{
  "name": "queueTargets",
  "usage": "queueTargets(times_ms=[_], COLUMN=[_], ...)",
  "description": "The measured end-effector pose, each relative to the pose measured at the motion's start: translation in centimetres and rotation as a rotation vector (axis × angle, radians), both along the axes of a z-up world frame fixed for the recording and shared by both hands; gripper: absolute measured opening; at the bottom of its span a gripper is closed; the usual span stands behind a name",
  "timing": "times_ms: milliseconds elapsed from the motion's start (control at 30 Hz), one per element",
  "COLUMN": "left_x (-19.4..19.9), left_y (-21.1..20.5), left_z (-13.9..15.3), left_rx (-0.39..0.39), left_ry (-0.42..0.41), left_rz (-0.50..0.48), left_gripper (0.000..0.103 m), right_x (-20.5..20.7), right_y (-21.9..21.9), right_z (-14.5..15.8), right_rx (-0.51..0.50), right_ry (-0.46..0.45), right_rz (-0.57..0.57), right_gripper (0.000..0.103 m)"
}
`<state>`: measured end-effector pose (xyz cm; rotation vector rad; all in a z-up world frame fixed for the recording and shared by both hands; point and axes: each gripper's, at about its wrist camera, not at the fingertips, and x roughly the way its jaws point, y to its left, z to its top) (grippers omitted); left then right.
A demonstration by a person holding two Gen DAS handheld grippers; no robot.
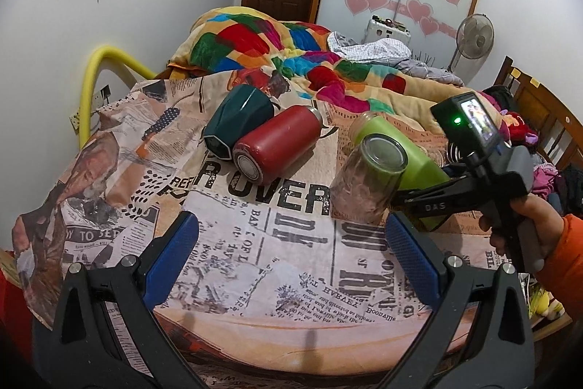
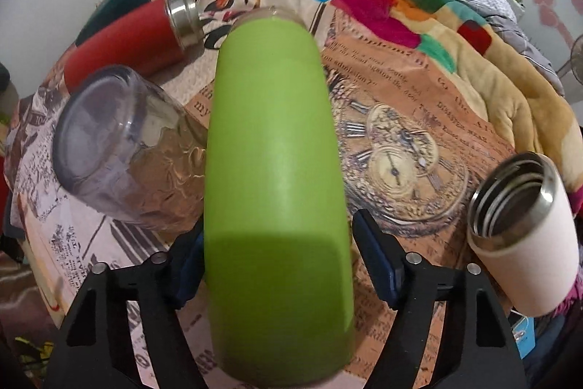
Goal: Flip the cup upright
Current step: 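Reach the right gripper down and close it around the lying lime-green cup, then lift the lime-green cup with the right gripper toward the left gripper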
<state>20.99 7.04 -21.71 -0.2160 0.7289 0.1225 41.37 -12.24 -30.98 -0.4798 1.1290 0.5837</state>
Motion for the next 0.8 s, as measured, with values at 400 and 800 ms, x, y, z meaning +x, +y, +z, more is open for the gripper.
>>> queueTargets(times_ms=[400, 800], left_x=[-0.3, -2.3], left_y=[-0.2, -1.5], left_z=[0.9, 4.5], left_rx=[0.017, 0.033], left_ry=[-0.016, -0.095], left_rz=[-0.008, -0.024], left_gripper=[0.103, 0.103], right_x=[-0.8, -3.2], right_y=[-1.1, -3.6], right_z=[1.4, 6.3], right_rx=[0.080, 0.171], right_ry=[-0.036, -0.102], right_rz=[-0.042, -0.070], right_gripper=[0.062, 0.062])
